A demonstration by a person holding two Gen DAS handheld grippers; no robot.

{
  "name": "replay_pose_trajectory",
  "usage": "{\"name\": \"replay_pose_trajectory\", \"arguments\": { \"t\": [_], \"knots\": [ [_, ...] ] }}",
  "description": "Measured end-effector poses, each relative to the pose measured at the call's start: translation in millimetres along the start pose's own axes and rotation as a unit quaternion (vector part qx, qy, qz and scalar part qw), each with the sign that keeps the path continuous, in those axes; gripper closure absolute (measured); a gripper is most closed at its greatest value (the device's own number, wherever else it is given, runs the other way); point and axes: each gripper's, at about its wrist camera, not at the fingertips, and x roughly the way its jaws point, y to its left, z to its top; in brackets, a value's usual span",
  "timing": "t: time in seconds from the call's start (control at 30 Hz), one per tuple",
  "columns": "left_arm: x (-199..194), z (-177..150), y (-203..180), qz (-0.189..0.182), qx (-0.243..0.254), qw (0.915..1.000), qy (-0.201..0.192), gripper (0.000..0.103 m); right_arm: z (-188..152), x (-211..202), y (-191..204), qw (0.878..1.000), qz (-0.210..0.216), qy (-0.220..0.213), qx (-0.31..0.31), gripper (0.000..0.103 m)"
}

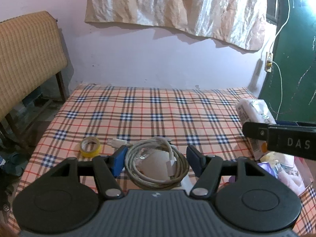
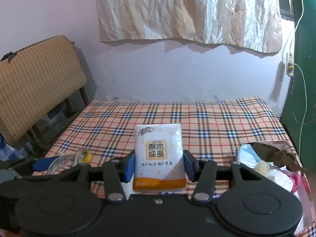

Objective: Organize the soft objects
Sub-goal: 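Lift and carry the white cable and tissue pack toward the white tray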

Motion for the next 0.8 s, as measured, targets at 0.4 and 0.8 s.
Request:
{"name": "replay_pose_trajectory", "arguments": {
  "t": [0.4,0.8],
  "knots": [
    [0.5,0.1,-16.2,-0.008,0.008,0.9999,0.002,0.036,0.0,-8.8,-22.3,1.000,-0.010,-0.003,0.009,0.043],
    [1.1,0.4,-34.0,-0.021,0.017,0.9996,0.002,0.036,1.7,-17.7,-39.5,1.000,-0.019,-0.009,0.015,0.043]
  ]
}}
